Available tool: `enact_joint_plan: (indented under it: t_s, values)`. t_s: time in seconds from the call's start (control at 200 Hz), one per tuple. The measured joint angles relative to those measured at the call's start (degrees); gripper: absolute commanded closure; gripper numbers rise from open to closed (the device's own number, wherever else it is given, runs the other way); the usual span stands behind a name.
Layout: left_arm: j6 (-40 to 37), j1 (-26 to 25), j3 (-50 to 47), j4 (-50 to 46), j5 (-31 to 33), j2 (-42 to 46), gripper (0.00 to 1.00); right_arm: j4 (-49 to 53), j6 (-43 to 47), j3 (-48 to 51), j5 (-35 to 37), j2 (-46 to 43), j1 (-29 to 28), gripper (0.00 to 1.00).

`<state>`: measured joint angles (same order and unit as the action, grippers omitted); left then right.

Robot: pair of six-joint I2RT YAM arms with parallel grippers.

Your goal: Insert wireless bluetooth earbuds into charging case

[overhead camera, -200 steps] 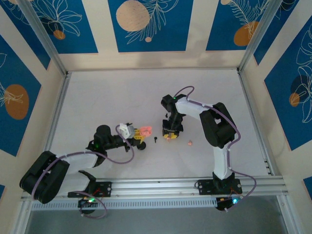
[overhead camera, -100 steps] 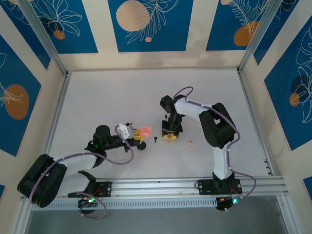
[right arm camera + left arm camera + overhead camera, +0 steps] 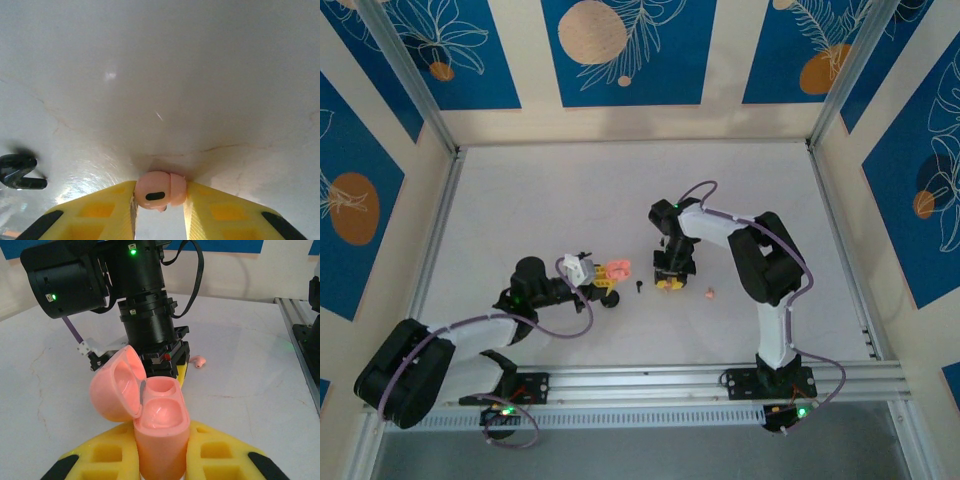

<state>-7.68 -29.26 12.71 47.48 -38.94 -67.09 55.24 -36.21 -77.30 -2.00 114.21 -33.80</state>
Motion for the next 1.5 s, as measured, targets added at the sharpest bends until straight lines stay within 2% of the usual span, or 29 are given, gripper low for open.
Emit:
enact_joint_plan:
  t_s: [0.09, 0.38, 0.755, 1.03, 1.21, 1.501]
  values:
    - [0.0, 0.0, 0.0, -0.04, 0.0, 0.04, 0.86, -0.61, -0.28, 0.76, 0.44, -0.83, 0.0, 0.61]
    - [-0.02, 0.0, 0.0, -0.28, 0.02, 0.31, 0.86, -1.03, -0.48, 0.9, 0.76, -1.18, 0.0, 0.61]
    - [-0.39, 0.0, 0.0, -1.27, 0.0, 1.03, 0.86, -1.92, -0.46, 0.81, 0.76, -1.18, 0.0, 0.71]
    - [-1.09, 0.0, 0.44, -2.43, 0.0, 0.33, 0.87, -2.62, -0.44, 1.01, 1.18, -1.49, 0.0, 0.72]
    - [-1.46, 0.0, 1.31, -0.74, -0.02, -3.87, 0.88, -7.96, -0.92, 6.27, 3.19, -7.34, 0.07, 0.72]
    - [-1.18, -0.5, 2.51, 8.59, 0.24, -14.51, 0.89, -22.51, -2.78, 18.62, 6.16, -21.59, -0.17, 0.72]
